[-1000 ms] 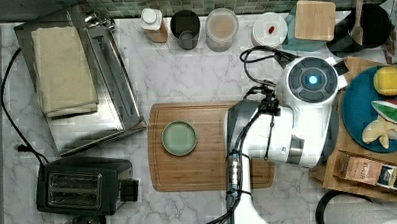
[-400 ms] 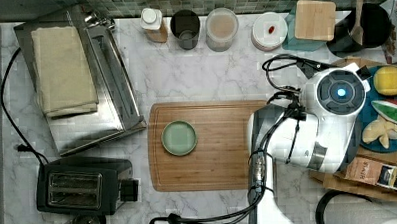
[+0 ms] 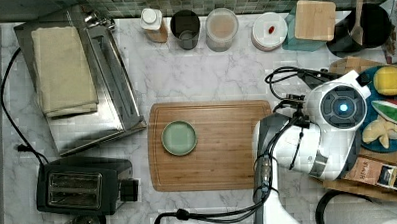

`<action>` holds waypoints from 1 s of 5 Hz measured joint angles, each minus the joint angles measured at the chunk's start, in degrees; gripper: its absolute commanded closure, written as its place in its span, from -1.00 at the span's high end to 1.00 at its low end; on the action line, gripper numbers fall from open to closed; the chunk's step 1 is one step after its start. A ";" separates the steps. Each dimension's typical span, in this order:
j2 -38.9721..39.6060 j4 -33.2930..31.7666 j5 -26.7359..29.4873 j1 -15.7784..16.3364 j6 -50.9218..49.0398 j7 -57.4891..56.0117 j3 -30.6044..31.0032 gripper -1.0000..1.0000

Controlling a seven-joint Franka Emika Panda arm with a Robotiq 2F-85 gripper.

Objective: Open the drawer.

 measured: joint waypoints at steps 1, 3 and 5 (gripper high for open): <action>0.81 -1.68 0.00 -0.30 2.10 -0.03 0.00 1.00; 7.22 -1.90 -0.04 -0.93 2.77 -1.57 -0.19 1.00; 10.94 -0.78 -1.78 -3.48 6.38 -3.94 -0.76 1.00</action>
